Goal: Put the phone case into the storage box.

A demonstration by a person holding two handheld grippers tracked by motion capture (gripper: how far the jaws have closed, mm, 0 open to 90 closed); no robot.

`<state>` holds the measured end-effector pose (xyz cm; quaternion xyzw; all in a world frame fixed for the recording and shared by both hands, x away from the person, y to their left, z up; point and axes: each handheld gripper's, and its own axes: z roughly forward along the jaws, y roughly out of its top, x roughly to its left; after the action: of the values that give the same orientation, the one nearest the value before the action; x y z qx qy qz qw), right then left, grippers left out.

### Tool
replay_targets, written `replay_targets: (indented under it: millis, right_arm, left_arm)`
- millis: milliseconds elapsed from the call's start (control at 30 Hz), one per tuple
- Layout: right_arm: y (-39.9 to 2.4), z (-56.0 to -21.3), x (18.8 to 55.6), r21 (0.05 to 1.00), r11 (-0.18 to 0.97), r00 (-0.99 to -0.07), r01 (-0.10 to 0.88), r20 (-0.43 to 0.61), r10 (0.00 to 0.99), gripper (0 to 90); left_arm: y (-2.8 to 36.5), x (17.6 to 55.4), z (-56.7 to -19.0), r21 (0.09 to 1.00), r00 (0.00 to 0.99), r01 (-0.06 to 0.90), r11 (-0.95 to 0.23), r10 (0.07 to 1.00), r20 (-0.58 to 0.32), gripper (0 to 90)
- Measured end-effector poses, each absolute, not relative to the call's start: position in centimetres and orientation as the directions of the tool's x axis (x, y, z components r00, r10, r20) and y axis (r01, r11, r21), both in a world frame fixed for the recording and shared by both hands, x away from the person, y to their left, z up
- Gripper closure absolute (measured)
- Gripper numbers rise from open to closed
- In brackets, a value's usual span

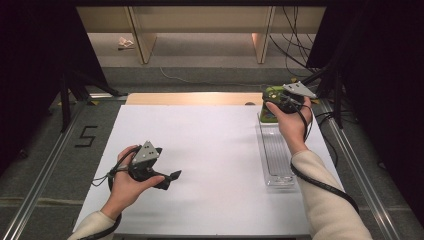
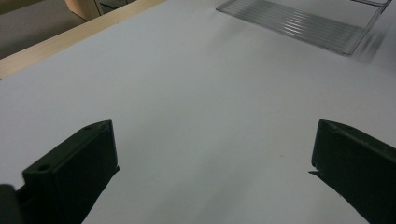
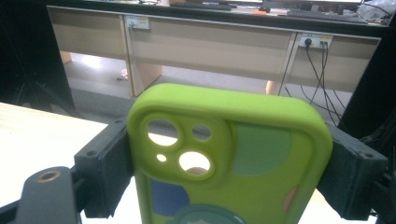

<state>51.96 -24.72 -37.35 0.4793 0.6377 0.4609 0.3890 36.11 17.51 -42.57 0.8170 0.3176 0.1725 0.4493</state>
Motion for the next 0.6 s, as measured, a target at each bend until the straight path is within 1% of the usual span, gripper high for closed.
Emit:
replay_targets:
  millis: [600]
  right_arm:
    - [-24.87, -37.46, 52.75, 0.955, 0.122, -0.225, 0.271, -0.061, 0.972, 16.8]
  left_arm:
    - [17.55, 36.13, -42.59, 0.842, 0.739, 0.365, -0.397, 0.673, -0.004, 0.0]
